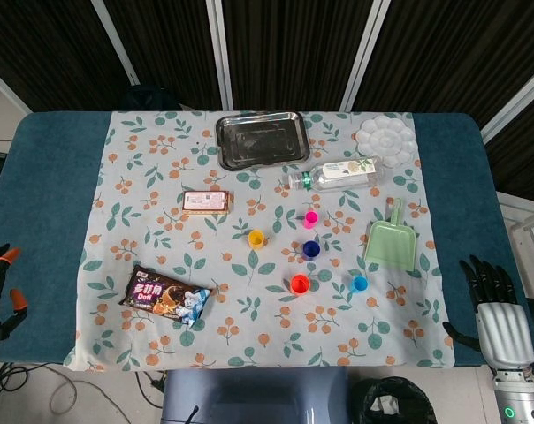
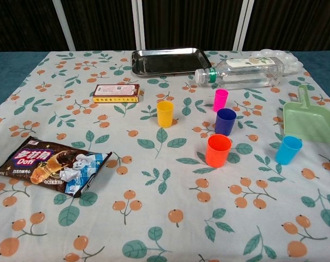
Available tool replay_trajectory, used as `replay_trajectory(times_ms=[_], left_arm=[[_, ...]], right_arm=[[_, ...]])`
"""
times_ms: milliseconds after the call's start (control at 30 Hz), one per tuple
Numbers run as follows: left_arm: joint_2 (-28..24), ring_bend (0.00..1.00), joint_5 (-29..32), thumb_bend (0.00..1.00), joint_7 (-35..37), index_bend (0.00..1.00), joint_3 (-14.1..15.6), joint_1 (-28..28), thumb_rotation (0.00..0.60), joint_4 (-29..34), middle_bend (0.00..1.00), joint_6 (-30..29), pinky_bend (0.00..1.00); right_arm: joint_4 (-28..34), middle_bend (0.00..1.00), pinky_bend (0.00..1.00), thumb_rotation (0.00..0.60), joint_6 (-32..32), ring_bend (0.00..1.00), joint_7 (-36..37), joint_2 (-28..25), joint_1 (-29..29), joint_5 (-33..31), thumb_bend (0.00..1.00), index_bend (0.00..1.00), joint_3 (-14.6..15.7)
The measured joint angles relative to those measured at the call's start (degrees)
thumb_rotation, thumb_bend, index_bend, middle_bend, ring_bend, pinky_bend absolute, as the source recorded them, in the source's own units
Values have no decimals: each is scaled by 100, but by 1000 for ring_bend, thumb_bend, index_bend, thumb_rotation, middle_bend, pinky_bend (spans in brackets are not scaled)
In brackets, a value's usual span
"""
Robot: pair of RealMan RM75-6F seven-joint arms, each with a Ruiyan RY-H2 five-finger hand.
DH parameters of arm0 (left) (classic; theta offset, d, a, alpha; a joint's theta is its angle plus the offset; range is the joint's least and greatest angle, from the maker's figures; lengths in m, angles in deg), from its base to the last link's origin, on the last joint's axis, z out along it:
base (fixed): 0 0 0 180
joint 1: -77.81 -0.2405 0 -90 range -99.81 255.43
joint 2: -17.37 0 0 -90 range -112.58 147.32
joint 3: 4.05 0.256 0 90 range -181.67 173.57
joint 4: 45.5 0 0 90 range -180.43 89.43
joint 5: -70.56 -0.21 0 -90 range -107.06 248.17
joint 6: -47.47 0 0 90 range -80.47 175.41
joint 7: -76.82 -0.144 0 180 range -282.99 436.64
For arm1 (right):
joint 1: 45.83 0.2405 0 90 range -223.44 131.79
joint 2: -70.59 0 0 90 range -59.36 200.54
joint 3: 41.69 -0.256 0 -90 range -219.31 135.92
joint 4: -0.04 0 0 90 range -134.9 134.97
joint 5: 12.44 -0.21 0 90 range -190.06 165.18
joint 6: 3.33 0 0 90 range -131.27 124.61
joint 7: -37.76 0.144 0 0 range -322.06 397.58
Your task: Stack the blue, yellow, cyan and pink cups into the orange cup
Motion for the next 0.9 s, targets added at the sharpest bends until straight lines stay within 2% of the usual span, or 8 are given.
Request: replay_trajectory(times_ms=[333,500,700,900], left_arm=[[5,4,7,682,-2,142,9,-4,600,16,92,10,14],[22,4,114,682,22,142,-22,-25,600,62,92,5,14],[13,4,157,682,85,142,-51,-26,600,66,92,15,14],[33,4,89,682,28,142,-25,-19,600,82,92,4,14]], right_arm=[[-21,0,13,600,12,0,35,11,5,44,198,0,5],[73,0,13,600,-77,0,328,-98,22,80,198,0,64],[426,0,13,600,-591,0,923,-815,298,145,211,18,74],[851,0,13,600,-1830,0,1325,-1743,1058,18,251,67,-117]])
